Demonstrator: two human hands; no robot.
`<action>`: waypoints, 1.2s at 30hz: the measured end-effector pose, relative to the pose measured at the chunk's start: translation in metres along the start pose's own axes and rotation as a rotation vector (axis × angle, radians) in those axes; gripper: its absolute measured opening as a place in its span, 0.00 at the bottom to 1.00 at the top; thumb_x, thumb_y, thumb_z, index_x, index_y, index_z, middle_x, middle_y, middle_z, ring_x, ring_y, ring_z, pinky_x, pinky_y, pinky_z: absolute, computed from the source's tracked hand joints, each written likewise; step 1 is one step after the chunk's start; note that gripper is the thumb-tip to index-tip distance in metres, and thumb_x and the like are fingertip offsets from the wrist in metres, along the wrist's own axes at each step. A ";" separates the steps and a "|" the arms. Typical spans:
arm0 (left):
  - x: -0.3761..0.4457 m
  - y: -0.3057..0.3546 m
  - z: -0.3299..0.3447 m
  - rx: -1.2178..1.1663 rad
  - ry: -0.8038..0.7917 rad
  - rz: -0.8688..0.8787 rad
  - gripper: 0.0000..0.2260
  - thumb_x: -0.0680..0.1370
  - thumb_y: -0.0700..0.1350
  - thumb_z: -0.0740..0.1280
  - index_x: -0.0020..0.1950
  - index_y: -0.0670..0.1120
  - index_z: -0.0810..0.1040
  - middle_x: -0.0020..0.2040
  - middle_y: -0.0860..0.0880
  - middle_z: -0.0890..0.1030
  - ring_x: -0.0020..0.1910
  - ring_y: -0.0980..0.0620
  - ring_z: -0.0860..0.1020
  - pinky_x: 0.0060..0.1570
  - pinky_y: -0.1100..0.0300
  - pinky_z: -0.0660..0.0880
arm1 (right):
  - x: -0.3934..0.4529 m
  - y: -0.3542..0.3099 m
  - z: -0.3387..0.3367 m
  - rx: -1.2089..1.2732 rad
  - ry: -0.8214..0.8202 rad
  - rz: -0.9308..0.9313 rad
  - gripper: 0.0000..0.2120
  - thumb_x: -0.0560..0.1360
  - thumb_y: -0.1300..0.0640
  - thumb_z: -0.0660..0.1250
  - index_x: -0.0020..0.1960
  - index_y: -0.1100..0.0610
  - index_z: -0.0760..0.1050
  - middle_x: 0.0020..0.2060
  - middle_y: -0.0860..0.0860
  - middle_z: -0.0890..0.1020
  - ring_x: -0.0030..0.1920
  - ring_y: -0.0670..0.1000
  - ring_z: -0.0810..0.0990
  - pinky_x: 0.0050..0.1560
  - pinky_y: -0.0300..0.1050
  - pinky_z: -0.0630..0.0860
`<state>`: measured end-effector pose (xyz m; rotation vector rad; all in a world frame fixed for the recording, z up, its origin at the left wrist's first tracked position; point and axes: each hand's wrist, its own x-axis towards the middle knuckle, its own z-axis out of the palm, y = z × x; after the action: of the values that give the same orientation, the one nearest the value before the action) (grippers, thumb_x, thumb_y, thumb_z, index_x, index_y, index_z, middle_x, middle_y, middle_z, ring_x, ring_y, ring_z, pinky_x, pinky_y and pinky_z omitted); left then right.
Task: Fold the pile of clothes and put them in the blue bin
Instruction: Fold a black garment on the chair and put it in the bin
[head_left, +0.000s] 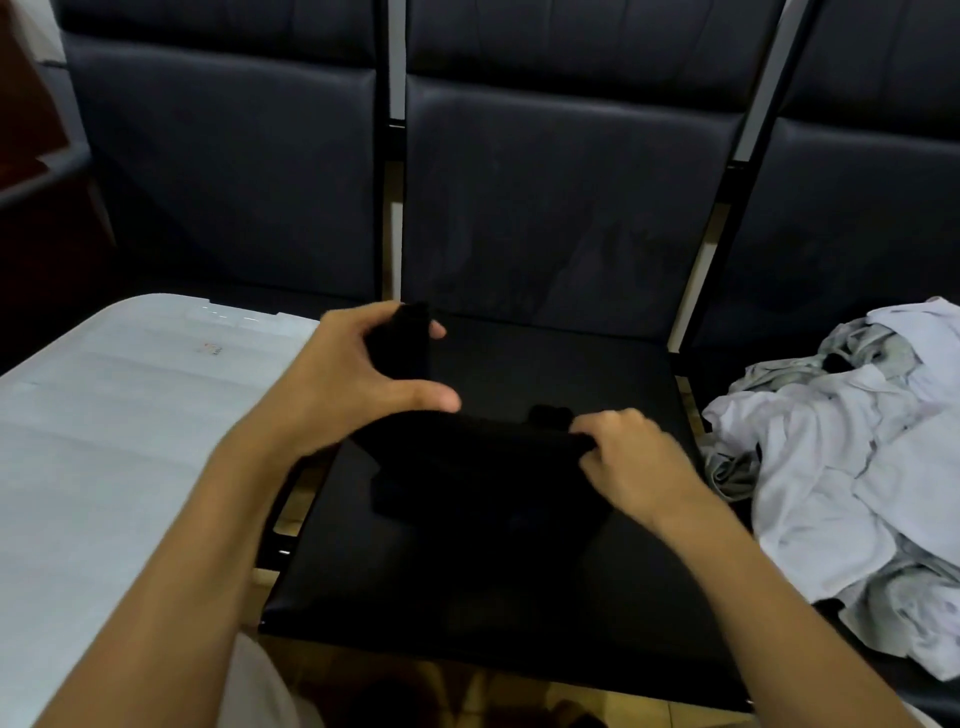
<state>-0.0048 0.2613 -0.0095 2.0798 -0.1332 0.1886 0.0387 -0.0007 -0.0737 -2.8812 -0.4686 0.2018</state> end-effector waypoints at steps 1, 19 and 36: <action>0.000 -0.005 -0.008 -0.040 -0.015 -0.019 0.28 0.55 0.57 0.82 0.54 0.56 0.82 0.51 0.59 0.84 0.52 0.63 0.81 0.49 0.71 0.77 | 0.002 0.010 -0.001 0.016 -0.015 0.024 0.08 0.74 0.59 0.63 0.43 0.47 0.77 0.43 0.54 0.78 0.51 0.61 0.80 0.43 0.49 0.73; 0.005 -0.045 -0.058 0.047 1.101 0.105 0.12 0.75 0.63 0.68 0.41 0.59 0.69 0.40 0.57 0.75 0.43 0.54 0.77 0.48 0.59 0.75 | -0.013 0.065 -0.039 0.135 0.428 -0.185 0.09 0.69 0.51 0.65 0.42 0.57 0.79 0.36 0.47 0.75 0.36 0.50 0.77 0.36 0.46 0.73; -0.006 -0.030 -0.008 0.213 -0.182 -0.141 0.14 0.76 0.34 0.71 0.55 0.51 0.81 0.50 0.52 0.82 0.52 0.58 0.80 0.50 0.75 0.72 | -0.012 -0.025 0.023 0.714 -0.128 -0.185 0.19 0.74 0.59 0.74 0.62 0.50 0.76 0.49 0.46 0.84 0.49 0.44 0.83 0.51 0.37 0.77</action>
<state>-0.0061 0.2833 -0.0325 2.3074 -0.0782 -0.0769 0.0163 0.0231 -0.0893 -2.1255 -0.5450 0.4250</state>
